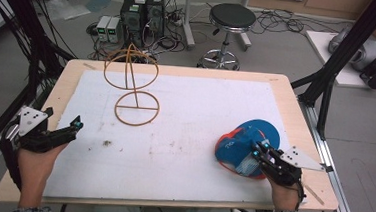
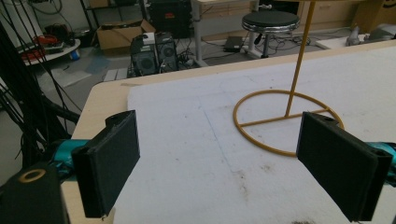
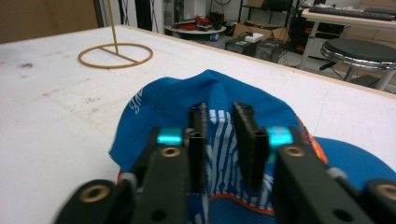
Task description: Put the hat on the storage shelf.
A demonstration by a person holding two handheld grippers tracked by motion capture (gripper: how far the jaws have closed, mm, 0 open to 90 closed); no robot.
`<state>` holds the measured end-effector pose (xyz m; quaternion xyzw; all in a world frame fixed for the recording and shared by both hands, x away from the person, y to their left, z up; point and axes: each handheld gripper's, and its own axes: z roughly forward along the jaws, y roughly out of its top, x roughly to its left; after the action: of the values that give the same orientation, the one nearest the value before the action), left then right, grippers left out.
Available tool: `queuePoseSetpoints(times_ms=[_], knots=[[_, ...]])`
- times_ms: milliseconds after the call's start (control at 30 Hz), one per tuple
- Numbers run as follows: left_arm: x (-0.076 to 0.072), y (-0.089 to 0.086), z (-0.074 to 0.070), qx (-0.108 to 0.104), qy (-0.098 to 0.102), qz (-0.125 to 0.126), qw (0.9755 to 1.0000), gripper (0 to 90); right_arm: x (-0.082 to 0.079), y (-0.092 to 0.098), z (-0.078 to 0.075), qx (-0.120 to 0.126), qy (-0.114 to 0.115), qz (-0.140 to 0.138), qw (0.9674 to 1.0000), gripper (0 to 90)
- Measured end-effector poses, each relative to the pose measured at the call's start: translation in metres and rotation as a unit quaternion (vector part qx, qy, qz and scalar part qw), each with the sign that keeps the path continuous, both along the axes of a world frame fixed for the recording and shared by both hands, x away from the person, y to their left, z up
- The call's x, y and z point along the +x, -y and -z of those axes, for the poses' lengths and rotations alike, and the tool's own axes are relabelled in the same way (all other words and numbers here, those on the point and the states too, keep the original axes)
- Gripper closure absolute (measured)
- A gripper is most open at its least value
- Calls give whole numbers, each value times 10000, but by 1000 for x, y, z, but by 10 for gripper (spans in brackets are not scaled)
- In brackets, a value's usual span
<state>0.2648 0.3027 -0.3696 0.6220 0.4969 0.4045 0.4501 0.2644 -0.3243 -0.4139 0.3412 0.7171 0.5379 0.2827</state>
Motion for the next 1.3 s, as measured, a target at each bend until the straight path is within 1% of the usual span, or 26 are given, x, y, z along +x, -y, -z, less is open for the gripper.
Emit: queuePoseSetpoints(times_ms=[67,167,233,300,367,400,433,533,567,733,800,833,867,900,1000,1067,1133,1300], knots=[[0,0,0,-8,7,-1,10000,136,1,-1,-2,72,-20,30,10000,838],[-1,0,-1,-19,14,-7,10000,136,3,-4,-5,159,2,63,9999,866],[-1,0,-1,-27,25,1,10000,136,4,-6,-6,168,15,93,9998,870],[-2,-1,-2,-43,46,-5,10000,136,7,-9,-13,183,57,123,9997,874],[-2,-2,-2,-32,39,-12,10000,137,8,-11,-15,202,40,159,9997,875],[-3,-2,-3,-49,52,-23,10000,136,11,-12,-19,336,-10,202,9992,876],[-3,-3,-4,-56,59,-28,10000,136,13,-13,-21,390,-6,246,9989,877],[-4,-4,-5,-68,87,-39,9999,136,20,-16,-28,526,-31,275,9982,876],[-4,-4,-5,-68,87,-39,9999,136,22,-18,-32,520,-8,293,9982,876],[-5,-6,-6,-96,117,-49,9999,136,33,-29,-48,442,133,176,9988,876],[-5,-6,-6,-92,121,-46,9999,136,35,-31,-51,448,140,150,9988,876],[-5,-5,-7,-97,128,-35,9999,136,38,-35,-55,454,148,128,9988,876],[-5,-5,-7,-97,128,-35,9999,136,38,-35,-55,454,148,128,9988,876],[-5,-5,-7,-108,137,-30,9998,137,43,-39,-60,493,182,93,9986,876],[-5,-5,-7,-119,139,-26,9998,136,47,-45,-66,550,185,64,9983,877],[-5,-4,-7,-126,139,-22,9998,136,51,-48,-69,669,215,24,9975,876],[-5,-4,-7,-123,142,-15,9998,136,54,-51,-72,795,197,-2,9966,876],[-5,-4,-7,-116,135,-8,9998,136,63,-59,-81,956,207,8,9952,877]])
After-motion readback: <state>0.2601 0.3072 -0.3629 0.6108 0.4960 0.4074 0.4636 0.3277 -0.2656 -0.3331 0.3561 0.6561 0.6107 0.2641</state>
